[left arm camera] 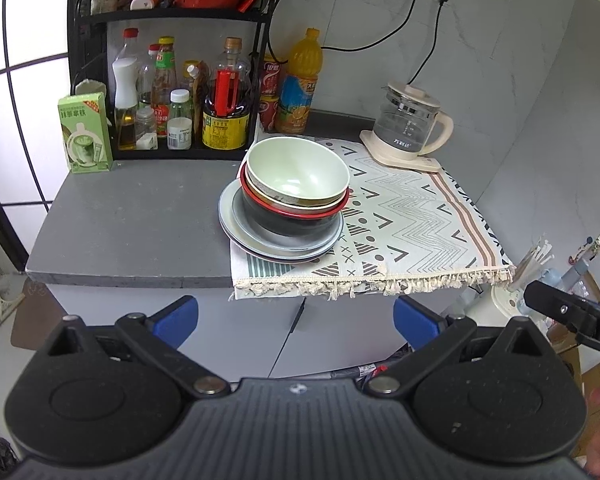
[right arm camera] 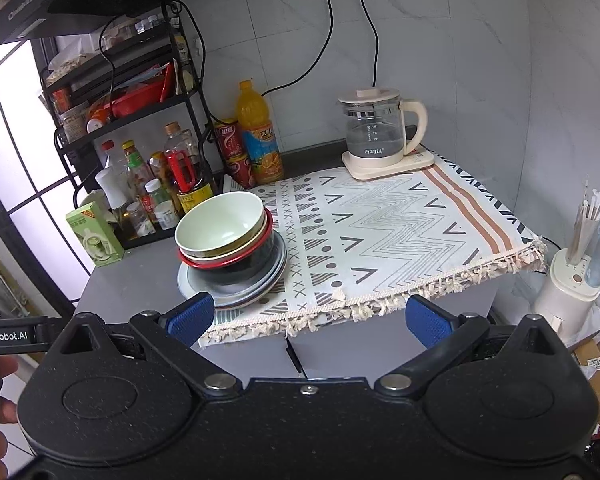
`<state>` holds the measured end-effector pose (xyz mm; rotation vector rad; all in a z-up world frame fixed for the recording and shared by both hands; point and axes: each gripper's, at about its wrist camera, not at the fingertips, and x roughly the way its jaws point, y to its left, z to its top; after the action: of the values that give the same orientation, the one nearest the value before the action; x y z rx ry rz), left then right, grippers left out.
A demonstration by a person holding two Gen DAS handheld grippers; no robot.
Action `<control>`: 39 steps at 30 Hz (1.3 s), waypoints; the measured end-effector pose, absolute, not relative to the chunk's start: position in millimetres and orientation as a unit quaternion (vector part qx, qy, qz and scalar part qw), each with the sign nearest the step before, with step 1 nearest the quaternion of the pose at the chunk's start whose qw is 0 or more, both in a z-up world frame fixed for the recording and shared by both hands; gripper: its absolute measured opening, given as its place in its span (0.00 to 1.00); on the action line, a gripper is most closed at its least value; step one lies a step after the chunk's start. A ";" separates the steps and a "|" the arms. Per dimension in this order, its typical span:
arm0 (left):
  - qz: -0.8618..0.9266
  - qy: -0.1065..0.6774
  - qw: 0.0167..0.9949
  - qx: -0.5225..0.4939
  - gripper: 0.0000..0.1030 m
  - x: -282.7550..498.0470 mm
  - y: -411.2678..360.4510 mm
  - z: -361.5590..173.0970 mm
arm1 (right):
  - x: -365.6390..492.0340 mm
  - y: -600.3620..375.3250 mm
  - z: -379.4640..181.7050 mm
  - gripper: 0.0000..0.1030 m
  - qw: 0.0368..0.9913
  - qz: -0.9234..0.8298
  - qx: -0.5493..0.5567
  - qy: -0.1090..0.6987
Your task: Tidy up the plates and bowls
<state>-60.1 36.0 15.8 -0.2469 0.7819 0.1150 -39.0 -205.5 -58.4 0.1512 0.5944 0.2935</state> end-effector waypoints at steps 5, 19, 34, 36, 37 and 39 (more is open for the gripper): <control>0.052 0.374 0.918 -0.122 1.00 -69.7 36.6 19.0 | -51.5 -206.6 -52.8 1.00 0.945 0.147 0.067 0.284; 0.050 0.362 0.925 -0.104 1.00 -89.6 44.1 24.0 | -69.3 -202.1 -48.6 1.00 0.944 0.160 0.059 0.282; 0.057 0.352 0.929 -0.103 1.00 -85.2 52.8 29.4 | -68.8 -188.7 -44.6 1.00 0.942 0.170 0.055 0.283; 0.058 0.353 0.928 -0.103 1.00 -85.1 52.6 29.4 | -67.6 -186.8 -44.9 1.00 0.943 0.166 0.054 0.285; 0.058 0.353 0.928 -0.103 1.00 -84.4 53.1 29.2 | -67.2 -186.2 -45.0 1.00 0.943 0.166 0.054 0.285; 0.058 0.354 0.927 -0.104 1.00 -83.1 54.4 28.6 | -65.8 -185.2 -45.5 1.00 0.942 0.166 0.053 0.286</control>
<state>-83.1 54.4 28.6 -0.2141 0.7262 0.1183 -65.8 -185.2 -45.5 0.1072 0.5841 0.3395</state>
